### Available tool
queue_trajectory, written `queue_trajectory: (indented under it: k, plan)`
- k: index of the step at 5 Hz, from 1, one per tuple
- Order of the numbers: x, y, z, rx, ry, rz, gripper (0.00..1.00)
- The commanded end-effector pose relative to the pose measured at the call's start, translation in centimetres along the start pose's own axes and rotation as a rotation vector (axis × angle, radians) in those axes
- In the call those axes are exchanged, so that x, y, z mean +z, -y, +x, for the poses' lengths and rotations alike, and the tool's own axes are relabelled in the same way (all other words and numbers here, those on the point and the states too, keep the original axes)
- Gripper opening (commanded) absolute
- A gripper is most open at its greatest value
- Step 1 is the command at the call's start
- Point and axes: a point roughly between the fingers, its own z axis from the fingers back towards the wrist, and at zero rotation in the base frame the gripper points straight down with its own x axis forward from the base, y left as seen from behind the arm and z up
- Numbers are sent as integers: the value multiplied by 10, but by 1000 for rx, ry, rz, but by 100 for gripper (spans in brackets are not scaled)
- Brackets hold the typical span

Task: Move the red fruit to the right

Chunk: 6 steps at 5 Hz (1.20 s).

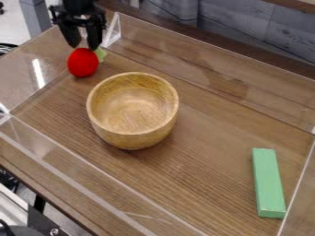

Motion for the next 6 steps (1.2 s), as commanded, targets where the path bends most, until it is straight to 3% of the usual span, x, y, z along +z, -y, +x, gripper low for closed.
queue_trajectory:
  k: [1,3,5,6]
  plan:
    - [19,-1,8,-17,70,26,0]
    - [49,35,4,-74,114,-13,0]
    - [75,100,0,-151,138,-64,0]
    - [78,144,-6,-213,130,-82,0]
